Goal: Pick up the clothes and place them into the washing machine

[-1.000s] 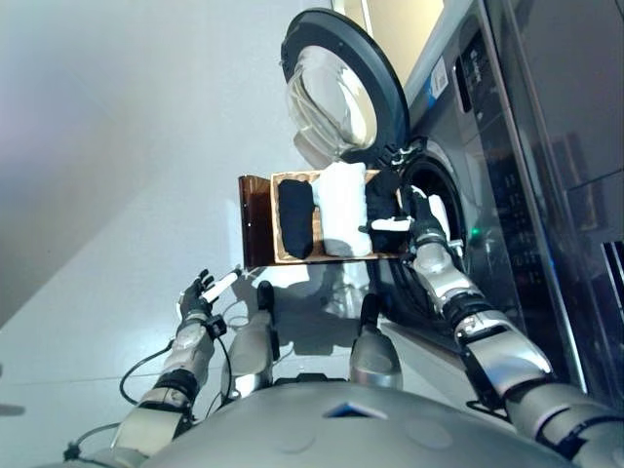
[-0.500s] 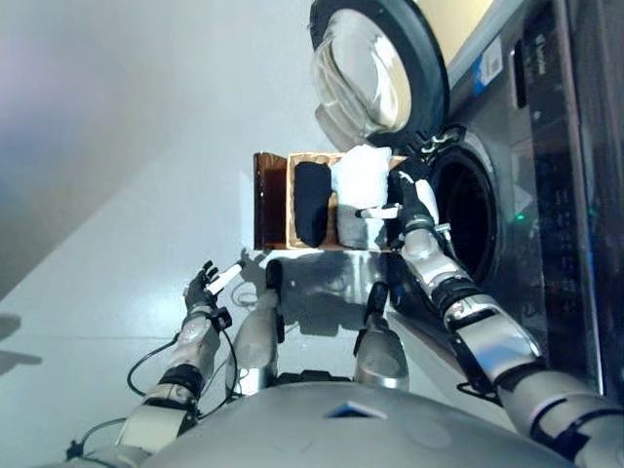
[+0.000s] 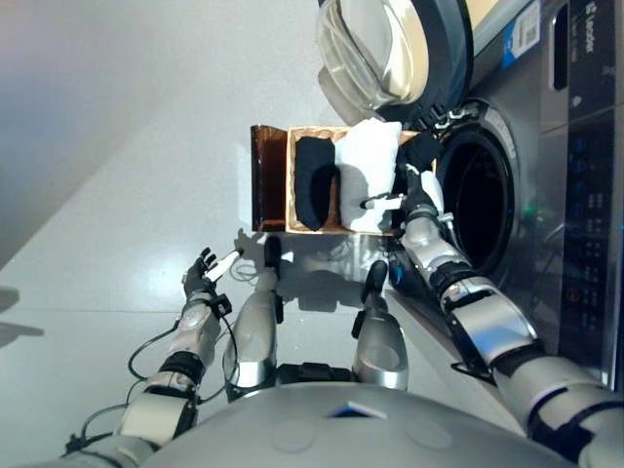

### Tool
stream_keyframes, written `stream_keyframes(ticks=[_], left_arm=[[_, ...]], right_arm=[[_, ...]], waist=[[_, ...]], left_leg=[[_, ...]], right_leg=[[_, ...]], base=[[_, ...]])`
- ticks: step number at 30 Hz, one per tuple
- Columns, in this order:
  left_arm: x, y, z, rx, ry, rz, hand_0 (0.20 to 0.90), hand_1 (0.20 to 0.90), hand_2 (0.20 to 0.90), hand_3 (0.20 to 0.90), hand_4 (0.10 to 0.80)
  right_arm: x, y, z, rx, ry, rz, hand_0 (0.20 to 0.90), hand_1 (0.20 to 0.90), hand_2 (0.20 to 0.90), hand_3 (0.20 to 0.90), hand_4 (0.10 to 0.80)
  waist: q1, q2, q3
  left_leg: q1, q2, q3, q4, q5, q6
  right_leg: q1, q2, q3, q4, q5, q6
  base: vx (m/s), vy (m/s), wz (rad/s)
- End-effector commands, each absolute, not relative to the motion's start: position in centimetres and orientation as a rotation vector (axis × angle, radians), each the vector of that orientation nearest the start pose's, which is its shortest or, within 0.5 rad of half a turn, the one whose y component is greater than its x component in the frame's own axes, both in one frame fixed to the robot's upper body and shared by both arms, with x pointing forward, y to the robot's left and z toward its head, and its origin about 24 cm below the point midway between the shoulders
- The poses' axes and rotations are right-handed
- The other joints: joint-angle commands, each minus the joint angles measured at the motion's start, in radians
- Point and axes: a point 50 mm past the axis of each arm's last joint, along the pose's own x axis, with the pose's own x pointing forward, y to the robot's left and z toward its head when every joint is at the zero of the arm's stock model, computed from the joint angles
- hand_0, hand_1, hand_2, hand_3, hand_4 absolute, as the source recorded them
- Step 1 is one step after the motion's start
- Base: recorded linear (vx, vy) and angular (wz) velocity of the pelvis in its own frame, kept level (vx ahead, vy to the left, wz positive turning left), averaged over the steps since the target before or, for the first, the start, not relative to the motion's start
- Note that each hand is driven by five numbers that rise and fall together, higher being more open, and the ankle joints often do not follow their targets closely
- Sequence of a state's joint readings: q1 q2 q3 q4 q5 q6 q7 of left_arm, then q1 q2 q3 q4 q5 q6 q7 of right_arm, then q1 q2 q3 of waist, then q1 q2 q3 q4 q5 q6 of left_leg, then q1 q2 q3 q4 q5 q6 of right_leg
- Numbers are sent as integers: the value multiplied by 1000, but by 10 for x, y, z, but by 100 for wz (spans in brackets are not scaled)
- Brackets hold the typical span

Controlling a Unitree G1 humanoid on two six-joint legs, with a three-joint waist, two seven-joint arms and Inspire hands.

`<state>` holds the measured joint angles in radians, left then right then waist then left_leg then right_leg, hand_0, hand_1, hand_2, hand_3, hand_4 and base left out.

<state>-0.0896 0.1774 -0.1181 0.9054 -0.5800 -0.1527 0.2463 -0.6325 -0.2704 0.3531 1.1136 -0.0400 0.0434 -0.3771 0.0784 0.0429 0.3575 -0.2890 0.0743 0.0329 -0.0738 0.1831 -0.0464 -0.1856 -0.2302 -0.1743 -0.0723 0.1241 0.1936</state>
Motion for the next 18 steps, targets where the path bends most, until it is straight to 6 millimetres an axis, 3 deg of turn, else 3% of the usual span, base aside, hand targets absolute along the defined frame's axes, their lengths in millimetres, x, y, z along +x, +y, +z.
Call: stream_keyframes(ticks=[1, 11, 18], left_arm=[[204, 239, -95, -144, 580, 521, 900, 900, 900, 900, 800], [208, 244, -91, -121, 571, 535, 900, 900, 900, 900, 800], [212, 243, -90, -108, 572, 535, 900, 900, 900, 900, 800]], right_arm=[[358, -186, 28, -685, 233, -230, 900, 900, 900, 900, 800], [370, -169, 54, -655, 111, -221, 900, 900, 900, 900, 800], [373, -167, 52, -643, 145, -239, 900, 900, 900, 900, 800]], waist=[[25, -38, -27], [32, -78, -11], [49, -98, 5]], left_leg=[[-21, -17, 38, 111, -91, -43], [-31, -21, 37, 65, -65, -50], [-36, -22, 25, 47, -56, -50]], right_leg=[[-113, -48, 51, 103, 21, -22], [-130, -48, 35, 89, 41, -13], [-135, -45, 17, 84, 49, -11]], base=[[0, 0, 0], [0, 0, 0], [12, -1, 7]])
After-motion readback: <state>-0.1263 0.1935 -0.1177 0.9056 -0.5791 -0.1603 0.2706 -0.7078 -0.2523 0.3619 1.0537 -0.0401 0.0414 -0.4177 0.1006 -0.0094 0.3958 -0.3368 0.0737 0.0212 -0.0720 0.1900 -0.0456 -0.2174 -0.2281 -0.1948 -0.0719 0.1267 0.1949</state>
